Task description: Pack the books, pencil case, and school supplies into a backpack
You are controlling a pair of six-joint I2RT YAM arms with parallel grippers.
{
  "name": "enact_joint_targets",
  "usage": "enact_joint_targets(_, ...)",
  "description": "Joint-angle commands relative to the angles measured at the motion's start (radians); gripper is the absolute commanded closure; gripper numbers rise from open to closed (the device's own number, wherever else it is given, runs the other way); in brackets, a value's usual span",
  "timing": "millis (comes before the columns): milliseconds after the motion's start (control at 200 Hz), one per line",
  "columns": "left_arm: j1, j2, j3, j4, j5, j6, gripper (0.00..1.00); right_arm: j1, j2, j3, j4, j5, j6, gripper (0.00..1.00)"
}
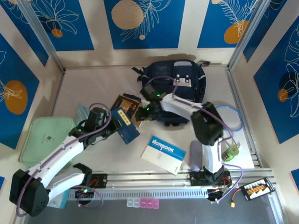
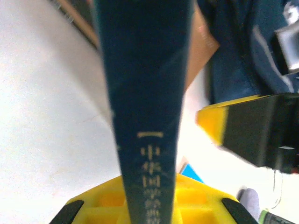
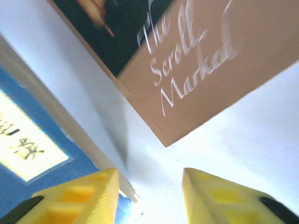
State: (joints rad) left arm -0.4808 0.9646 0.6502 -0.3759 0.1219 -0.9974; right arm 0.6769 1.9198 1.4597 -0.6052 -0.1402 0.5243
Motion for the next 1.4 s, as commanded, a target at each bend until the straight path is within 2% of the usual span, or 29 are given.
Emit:
enact_joint_targets(0, 0.003, -0.001, 0.092, 0.027, -0.022, 0.048, 1.0, -0.089, -0.169, -0.1, 0.173, -0.131, 0.086, 0.5)
enact_joint_targets(95, 0.003, 0.057, 0.152, 0.108, -0.02, 0.024, 1.0, -0.167, -0.288, -0.232, 0.327, -0.187, 0.141, 0.45)
enact_joint_targets(245, 0.003, 0.192, 0.244, 0.35, 0.018, -0.065, 1.0, -0.301, -0.425, -0.391, 0.53, -0.301, 0.276, 0.36)
enact_joint_targets(360, 0.002, 0.297, 0.328, 0.486, 0.036, -0.11, 1.0, -0.377, -0.484, -0.492, 0.708, -0.389, 0.427, 0.1)
enact_joint_targets(430, 0.002, 0.352, 0.369, 0.566, 0.057, -0.144, 1.0, -0.404, -0.502, -0.538, 0.805, -0.413, 0.527, 0.0)
enact_joint_targets(710, -0.025, 0.511, 0.474, 0.774, 0.118, -0.281, 1.0, -0.387, -0.448, -0.574, 1.122, -0.458, 0.827, 0.01)
enact_joint_targets(895, -0.035, 0.533, 0.469, 0.867, 0.128, -0.352, 1.0, -0.362, -0.358, -0.552, 1.315, -0.435, 0.985, 0.0)
enact_joint_targets(975, -0.035, 0.525, 0.46, 0.877, 0.125, -0.362, 1.0, -0.354, -0.328, -0.527, 1.318, -0.433, 1.007, 0.02)
enact_joint_targets(1070, -0.035, 0.514, 0.439, 0.892, 0.113, -0.373, 1.0, -0.353, -0.305, -0.52, 1.356, -0.434, 1.036, 0.11)
enact_joint_targets(1185, -0.038, 0.516, 0.434, 0.891, 0.125, -0.38, 1.0, -0.354, -0.301, -0.531, 1.391, -0.42, 1.062, 0.28)
enact_joint_targets(1395, -0.046, 0.531, 0.417, 0.917, 0.137, -0.386, 1.0, -0.353, -0.307, -0.551, 1.436, -0.417, 1.078, 0.42)
